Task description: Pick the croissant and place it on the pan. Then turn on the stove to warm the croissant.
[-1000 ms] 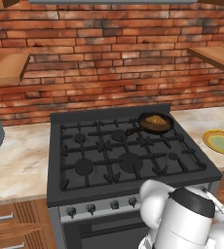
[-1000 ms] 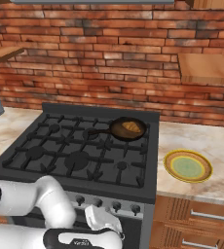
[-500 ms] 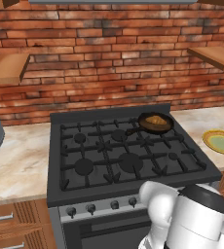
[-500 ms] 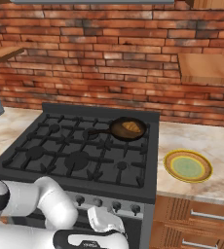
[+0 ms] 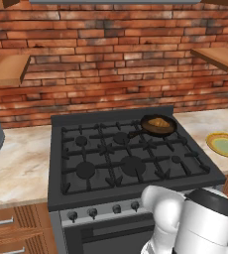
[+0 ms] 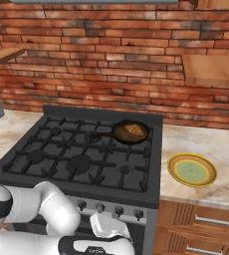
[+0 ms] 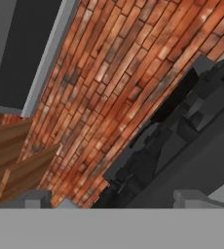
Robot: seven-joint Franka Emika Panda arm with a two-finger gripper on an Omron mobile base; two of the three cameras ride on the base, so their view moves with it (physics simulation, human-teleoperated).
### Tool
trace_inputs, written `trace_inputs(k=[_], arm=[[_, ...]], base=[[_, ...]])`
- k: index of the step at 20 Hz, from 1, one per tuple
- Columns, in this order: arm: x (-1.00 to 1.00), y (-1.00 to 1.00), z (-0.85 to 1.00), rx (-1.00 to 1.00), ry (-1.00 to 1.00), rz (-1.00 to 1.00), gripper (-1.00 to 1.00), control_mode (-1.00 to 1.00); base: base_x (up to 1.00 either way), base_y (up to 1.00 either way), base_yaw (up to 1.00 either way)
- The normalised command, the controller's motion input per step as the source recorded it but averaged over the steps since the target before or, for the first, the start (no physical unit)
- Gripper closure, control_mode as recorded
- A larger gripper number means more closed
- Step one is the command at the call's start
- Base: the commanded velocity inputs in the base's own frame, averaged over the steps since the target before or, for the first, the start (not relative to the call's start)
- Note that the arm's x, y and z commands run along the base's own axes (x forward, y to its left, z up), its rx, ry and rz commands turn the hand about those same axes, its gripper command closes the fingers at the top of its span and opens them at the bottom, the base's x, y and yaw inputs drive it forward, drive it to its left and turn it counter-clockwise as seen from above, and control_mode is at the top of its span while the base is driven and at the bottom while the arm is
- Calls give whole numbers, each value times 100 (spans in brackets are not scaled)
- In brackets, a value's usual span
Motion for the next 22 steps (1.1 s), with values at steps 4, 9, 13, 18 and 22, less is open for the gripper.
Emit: trace_inputs(k=[4,9,13,18,22], arm=[[7,0,-4,-6,0,-1,-100,-100],[10,3,-5,-4,0,-3,-100,-100],[10,1,-9,-2,0,-3,-100,-100],[7,0,-13,-1,0,-2,-100,-100],[6,0,-16,0,0,-1,-100,-100]], base=[[0,0,0],[0,0,0],[0,0,0],[0,0,0],[0,0,0]])
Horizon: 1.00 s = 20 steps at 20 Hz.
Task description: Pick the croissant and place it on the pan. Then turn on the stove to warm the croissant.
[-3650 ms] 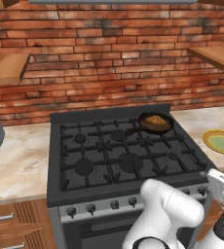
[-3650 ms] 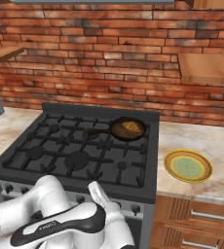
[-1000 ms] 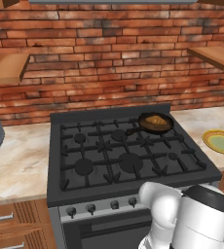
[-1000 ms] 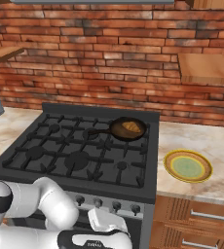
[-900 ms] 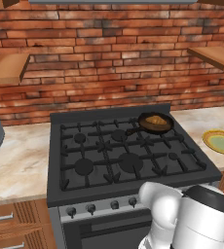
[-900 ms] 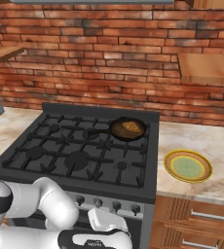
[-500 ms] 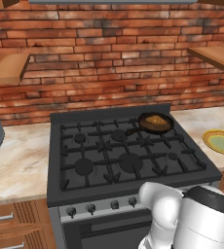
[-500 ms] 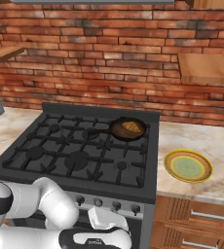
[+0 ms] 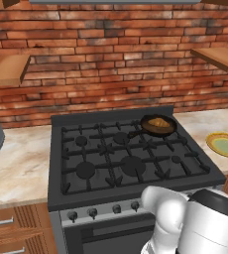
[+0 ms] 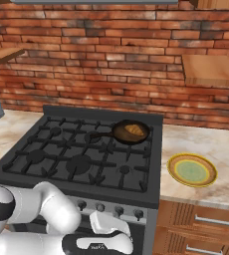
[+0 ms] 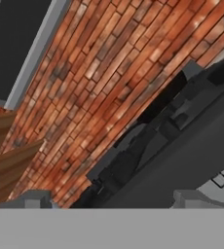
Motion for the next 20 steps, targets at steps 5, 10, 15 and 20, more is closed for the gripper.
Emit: trace_inputs(k=[5,10,15,20], arm=[[3,-2,-13,0,0,0,-100,-100],[0,-20,-12,0,0,0,-100,-100],[4,-19,-13,0,0,0,-100,-100],[10,0,-21,0,0,0,-100,-100]], base=[[0,0,0],[0,0,0],[0,0,0],[0,0,0]])
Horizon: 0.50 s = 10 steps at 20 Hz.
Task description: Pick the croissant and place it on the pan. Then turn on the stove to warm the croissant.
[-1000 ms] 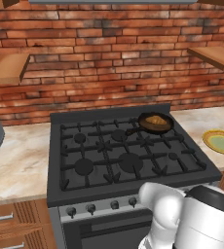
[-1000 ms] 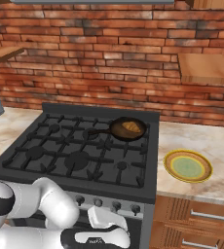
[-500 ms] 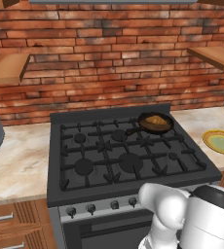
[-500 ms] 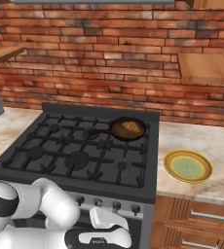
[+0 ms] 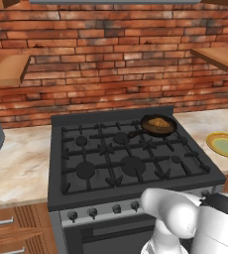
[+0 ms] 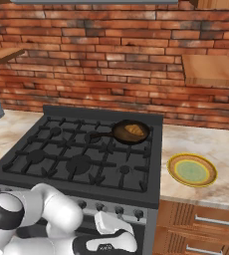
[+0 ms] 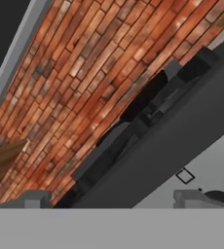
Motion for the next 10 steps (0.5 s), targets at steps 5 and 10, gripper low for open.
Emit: trace_inputs(k=[5,10], arm=[[8,0,-21,0,0,0,-100,-100],[6,-6,-15,0,0,0,-100,-100]], base=[[0,0,0],[0,0,0]])
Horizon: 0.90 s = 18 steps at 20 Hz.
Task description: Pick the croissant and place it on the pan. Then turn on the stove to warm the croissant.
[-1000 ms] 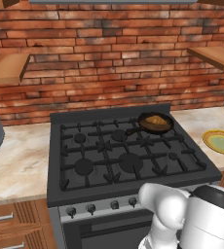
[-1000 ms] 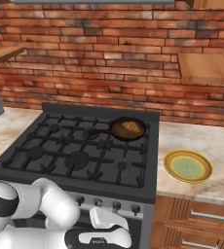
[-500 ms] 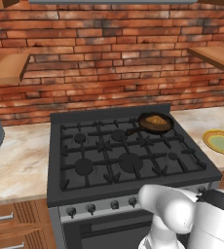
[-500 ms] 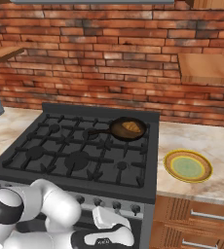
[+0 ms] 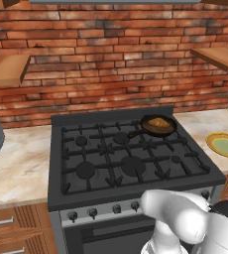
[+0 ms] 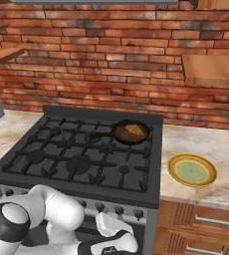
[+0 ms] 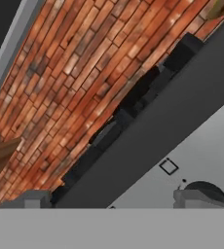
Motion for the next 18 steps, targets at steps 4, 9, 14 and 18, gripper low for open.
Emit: trace_inputs(k=[4,9,14,18], arm=[[9,-4,-14,0,0,0,-100,-100],[11,0,-15,0,0,-1,-100,-100],[12,0,-15,0,0,-2,-100,-100],[8,-3,-14,0,0,-3,-100,-100]], base=[[0,0,0],[0,0,0],[0,0,0],[0,0,0]])
